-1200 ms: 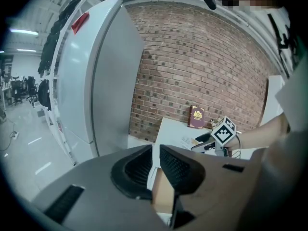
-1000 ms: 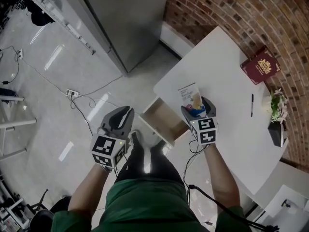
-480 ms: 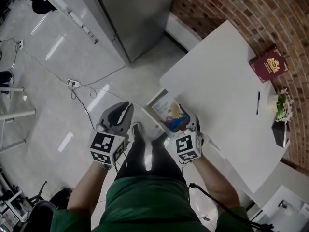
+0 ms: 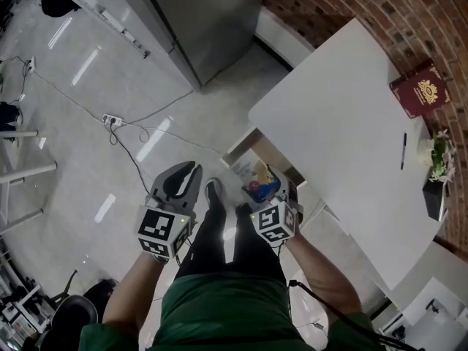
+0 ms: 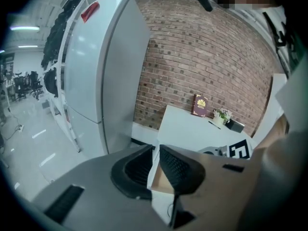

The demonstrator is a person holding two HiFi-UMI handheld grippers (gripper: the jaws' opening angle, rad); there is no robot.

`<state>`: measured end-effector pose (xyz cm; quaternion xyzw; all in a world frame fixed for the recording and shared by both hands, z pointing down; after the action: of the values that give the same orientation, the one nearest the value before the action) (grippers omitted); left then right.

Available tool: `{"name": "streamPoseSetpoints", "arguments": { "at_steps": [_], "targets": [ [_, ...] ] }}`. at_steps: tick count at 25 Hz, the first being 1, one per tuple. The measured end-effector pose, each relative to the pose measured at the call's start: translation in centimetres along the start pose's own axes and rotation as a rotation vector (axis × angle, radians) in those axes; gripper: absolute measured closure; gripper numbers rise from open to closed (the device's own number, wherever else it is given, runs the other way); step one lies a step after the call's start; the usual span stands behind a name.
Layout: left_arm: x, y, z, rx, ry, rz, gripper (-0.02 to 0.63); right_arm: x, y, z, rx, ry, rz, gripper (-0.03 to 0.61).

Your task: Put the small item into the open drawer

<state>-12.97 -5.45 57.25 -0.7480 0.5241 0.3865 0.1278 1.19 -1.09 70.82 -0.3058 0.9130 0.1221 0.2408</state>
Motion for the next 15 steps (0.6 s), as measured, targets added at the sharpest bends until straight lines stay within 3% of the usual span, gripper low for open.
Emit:
{"name": "streamPoseSetpoints", "arguments": {
  "at_steps": [9, 15],
  "targets": [
    [-3.1, 0.3, -1.6, -0.016, 0.025, -0.005, 0.575, -7.8, -1.9, -6.2, -0.048, 0.158, -0.086, 0.176],
    [-4.6, 0.6, -2.8, -0.025, 0.047, 0.006, 0.575, -10.2, -3.7, -9.5, -0.087, 0.217, -0.061, 0.176]
  ]
}}
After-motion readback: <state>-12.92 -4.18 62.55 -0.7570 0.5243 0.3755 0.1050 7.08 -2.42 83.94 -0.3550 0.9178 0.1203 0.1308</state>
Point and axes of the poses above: the fingertips, and each gripper's own axes: z backward along the fingers, y to its left, x out of its top, the point moved 1 cm from there along z, backward along the fingers, and after that the axes turned 8 degrees about y, right-handed, at the moved point
